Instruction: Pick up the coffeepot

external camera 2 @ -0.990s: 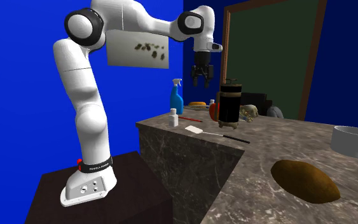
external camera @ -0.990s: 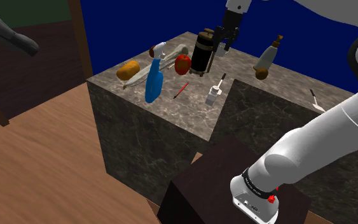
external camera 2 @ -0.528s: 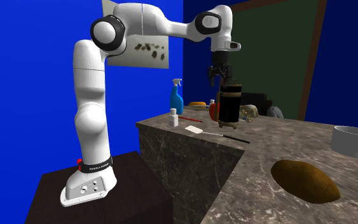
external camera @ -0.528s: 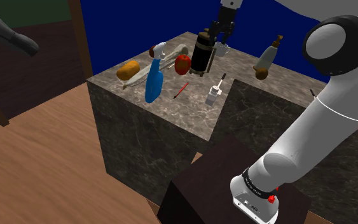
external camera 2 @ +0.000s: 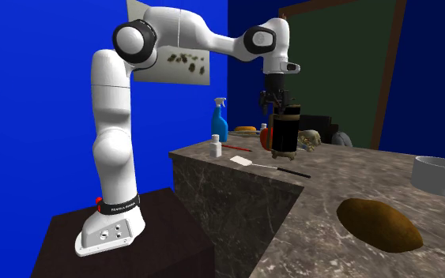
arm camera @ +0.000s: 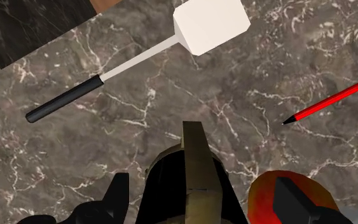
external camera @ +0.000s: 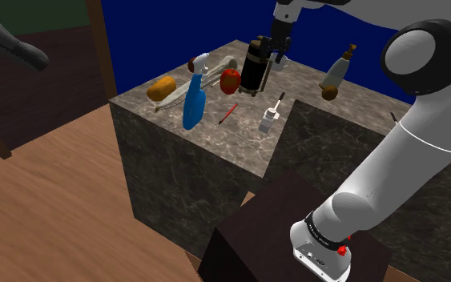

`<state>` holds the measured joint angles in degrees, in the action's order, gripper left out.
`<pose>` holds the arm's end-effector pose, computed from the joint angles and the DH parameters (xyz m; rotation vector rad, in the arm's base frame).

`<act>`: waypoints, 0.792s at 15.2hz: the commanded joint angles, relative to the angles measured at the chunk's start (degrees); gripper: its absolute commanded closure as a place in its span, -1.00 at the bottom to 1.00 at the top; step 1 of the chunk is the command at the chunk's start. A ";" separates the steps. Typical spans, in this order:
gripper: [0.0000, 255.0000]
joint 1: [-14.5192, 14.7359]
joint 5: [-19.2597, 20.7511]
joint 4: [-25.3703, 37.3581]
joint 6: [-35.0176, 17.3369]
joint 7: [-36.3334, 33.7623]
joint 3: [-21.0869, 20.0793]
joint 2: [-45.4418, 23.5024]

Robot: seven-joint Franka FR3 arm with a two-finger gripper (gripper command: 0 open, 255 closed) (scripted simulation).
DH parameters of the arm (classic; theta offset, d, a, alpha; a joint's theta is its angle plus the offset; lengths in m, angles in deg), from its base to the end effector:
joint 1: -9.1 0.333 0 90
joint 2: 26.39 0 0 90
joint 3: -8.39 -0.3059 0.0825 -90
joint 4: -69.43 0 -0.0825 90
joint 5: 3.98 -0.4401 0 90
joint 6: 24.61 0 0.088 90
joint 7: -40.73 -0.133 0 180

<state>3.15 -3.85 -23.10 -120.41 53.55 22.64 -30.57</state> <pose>0.5988 -0.2164 0.5296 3.1196 -0.2000 -0.0294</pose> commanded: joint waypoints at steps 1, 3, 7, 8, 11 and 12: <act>1.00 0.00 0.02 -0.54 -0.45 0.00 0.00 0.11; 1.00 -0.03 0.01 -0.45 -0.43 0.06 0.03 0.05; 1.00 -0.03 0.01 -0.46 -0.43 0.07 0.03 0.05; 1.00 -0.04 0.00 -0.41 -0.41 0.08 0.03 0.02; 1.00 0.00 -0.02 0.55 0.45 0.00 0.00 -0.07; 1.00 -0.01 -0.05 1.46 1.26 0.03 0.01 -0.18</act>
<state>3.16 -3.87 -22.35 -119.65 53.56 22.64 -30.65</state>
